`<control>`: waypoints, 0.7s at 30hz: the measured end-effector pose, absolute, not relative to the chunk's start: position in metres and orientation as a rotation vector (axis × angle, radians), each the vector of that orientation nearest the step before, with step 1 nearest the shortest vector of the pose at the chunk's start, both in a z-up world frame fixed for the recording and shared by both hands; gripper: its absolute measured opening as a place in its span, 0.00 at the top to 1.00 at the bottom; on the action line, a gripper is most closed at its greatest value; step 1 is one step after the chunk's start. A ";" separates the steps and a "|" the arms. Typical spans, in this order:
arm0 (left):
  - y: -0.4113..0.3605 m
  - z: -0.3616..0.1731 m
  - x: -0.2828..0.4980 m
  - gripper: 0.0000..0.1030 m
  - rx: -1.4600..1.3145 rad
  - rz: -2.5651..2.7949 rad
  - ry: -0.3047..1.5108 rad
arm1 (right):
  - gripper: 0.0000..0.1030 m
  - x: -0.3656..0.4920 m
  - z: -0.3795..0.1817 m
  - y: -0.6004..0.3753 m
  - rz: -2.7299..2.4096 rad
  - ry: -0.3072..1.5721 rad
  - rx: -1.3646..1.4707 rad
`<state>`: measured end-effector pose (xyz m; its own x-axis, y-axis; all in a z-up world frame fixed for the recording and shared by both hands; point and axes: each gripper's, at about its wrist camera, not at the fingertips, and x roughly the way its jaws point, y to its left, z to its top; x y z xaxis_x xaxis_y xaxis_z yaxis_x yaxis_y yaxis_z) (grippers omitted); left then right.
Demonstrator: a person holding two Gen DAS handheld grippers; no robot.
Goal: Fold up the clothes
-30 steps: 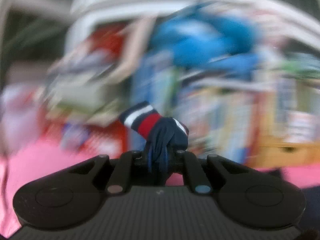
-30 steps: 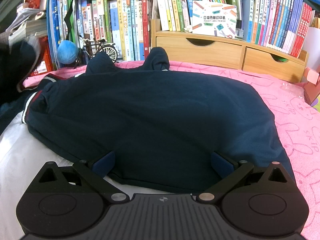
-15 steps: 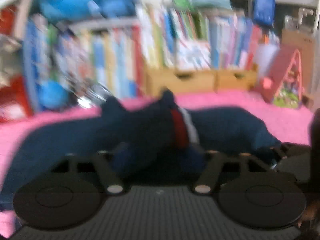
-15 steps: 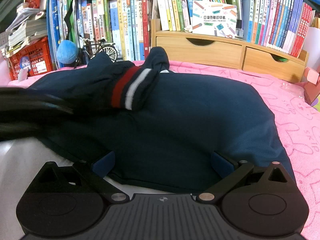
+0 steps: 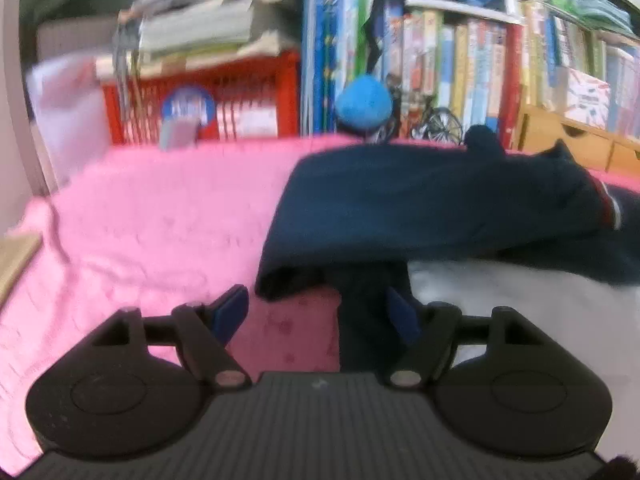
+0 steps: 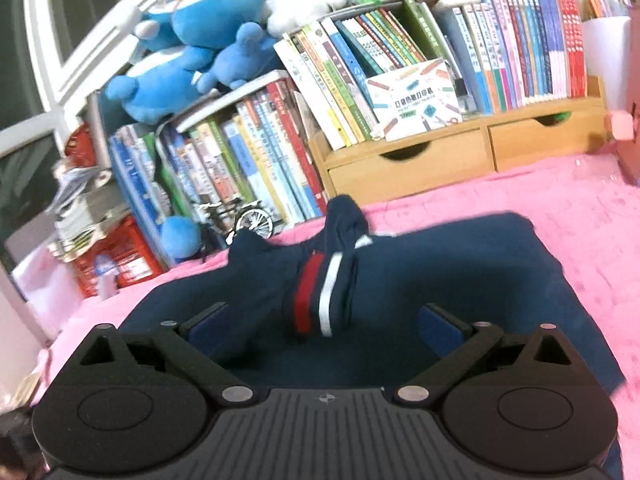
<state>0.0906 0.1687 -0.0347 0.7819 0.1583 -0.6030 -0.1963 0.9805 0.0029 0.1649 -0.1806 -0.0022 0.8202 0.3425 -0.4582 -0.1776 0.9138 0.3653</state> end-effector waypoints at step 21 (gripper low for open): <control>0.175 -0.025 0.064 0.18 -0.042 0.213 0.595 | 0.71 0.192 0.025 -0.112 0.108 0.400 -0.123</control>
<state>0.0643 0.1752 -0.0248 0.8067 0.1869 -0.5606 -0.2109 0.9773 0.0223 0.1919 -0.1123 0.0254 0.9154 0.0808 -0.3945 -0.1292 0.9868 -0.0978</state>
